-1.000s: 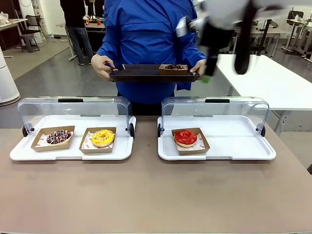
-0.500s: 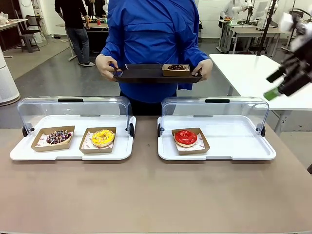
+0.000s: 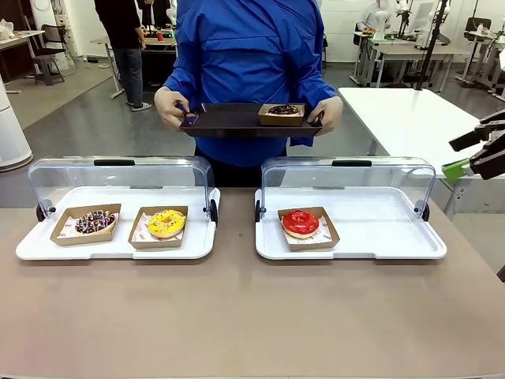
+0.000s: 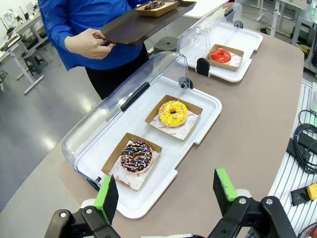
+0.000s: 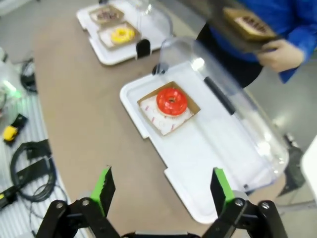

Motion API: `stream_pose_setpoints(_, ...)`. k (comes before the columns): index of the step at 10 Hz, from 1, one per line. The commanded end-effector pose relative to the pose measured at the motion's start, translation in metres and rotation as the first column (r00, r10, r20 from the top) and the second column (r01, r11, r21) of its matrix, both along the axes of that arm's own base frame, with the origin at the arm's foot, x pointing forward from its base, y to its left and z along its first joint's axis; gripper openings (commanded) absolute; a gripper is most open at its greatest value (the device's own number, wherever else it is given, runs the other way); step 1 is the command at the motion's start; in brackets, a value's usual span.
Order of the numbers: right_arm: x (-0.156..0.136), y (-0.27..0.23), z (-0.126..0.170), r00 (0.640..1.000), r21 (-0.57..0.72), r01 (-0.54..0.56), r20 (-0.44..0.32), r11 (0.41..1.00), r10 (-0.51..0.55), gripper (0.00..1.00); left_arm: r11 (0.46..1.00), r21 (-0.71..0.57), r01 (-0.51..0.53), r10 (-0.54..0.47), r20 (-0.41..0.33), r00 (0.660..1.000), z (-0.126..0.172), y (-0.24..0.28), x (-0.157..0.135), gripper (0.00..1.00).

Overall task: Provide the desired donut to the person.
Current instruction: Pick up and lift the Paper togo box containing the Donut pointed at by the person.

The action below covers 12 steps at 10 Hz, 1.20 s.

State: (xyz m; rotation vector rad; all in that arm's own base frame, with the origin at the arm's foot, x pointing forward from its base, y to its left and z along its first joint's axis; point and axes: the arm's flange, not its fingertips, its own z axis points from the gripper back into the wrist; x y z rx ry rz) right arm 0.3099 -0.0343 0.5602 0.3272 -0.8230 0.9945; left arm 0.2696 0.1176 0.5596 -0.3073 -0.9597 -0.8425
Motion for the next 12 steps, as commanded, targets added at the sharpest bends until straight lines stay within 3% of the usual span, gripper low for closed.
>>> stream_pose_setpoints(1,-0.024,0.005,-0.034,0.994,0.089,-0.008,0.107,0.996,-0.001,1.00,1.000,-0.001,0.008,-0.008,0.003,1.000,-0.001,0.001,0.000,1.00)
stream_pose_setpoints(6,-0.018,0.010,-0.034,0.985,0.117,-0.060,0.169,0.991,0.039,1.00,1.000,-0.001,0.008,-0.008,0.003,1.000,-0.001,0.001,0.000,1.00)
stream_pose_setpoints(7,-0.016,0.014,-0.034,0.986,0.102,-0.031,0.163,0.994,0.014,1.00,1.000,-0.001,0.008,-0.008,0.003,1.000,-0.001,0.001,0.000,1.00)
stream_pose_setpoints(8,-0.012,0.019,-0.034,0.995,0.068,-0.047,0.090,0.997,0.041,1.00,1.000,-0.001,0.008,-0.008,0.003,1.000,-0.001,0.001,0.000,1.00)
stream_pose_setpoints(9,0.006,-0.006,0.009,0.991,0.099,-0.042,0.127,0.994,0.029,1.00,1.000,-0.001,0.008,-0.008,0.003,1.000,-0.001,0.001,0.000,1.00)
stream_pose_setpoints(12,0.006,-0.006,0.009,0.991,0.099,-0.042,0.127,0.994,0.029,1.00,1.000,-0.001,0.008,-0.008,0.003,1.000,-0.001,0.001,0.000,1.00)
